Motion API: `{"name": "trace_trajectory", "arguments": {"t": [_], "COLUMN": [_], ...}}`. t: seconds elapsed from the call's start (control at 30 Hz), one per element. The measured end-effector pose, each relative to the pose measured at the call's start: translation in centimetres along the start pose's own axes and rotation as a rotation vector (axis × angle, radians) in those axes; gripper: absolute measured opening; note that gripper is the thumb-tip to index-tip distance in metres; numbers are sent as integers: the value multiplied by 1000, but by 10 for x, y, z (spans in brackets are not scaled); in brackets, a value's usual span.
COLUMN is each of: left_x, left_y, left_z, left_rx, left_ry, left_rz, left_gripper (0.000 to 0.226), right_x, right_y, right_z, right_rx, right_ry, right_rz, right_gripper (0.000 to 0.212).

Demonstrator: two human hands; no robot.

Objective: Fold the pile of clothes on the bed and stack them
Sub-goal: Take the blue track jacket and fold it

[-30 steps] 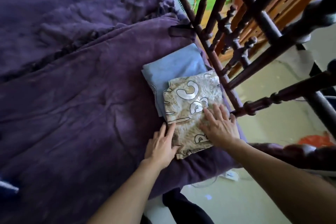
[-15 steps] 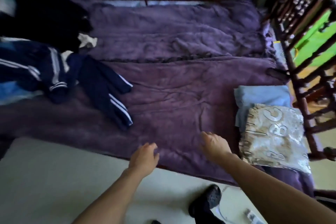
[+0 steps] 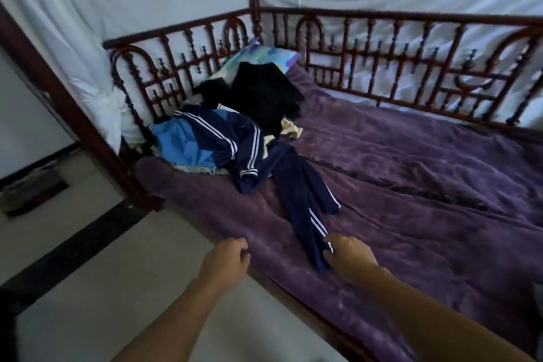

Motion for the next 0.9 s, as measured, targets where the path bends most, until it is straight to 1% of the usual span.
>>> {"name": "trace_trajectory", "arguments": {"t": [0.07,0.2,0.37,0.53,0.63,0.73,0.9], "left_x": [14,35,67,109,132,155,186], "left_y": [23,86,171,238,265,297,361], "left_z": [10,28,57,93,121,156,224], "left_rx": [-10,-10,35,81,109,129,132], "left_ry": [-4,-52,-80,-91,-86,-90,-121], "left_rz": [-18,-19,-17,-37,-37,-37,2], "left_gripper": [23,22,23,23,26,25,25], "right_x": [12,26,40,60,69,74,57], "right_y": [30,106,213,304,349,394,465], "right_z": [15,37,63,111,146,183,240], "right_rx": [22,60,70,149,191,216,180], "right_ry": [-12,-11,-28,-69,-70,-70,-61], "right_rz": [-10,-18,54,88,83,77,82], "right_gripper": [40,39,42,38,34,36,36]}}
Point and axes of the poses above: each hand's wrist, its own y-axis towards the middle knuckle, its own x-axis out of the back of the hand, z = x × y, the point moved 5 cm from there along y, towards the middle knuckle, and after that the axes turned 8 degrees about -y, right-handed, at the moved point
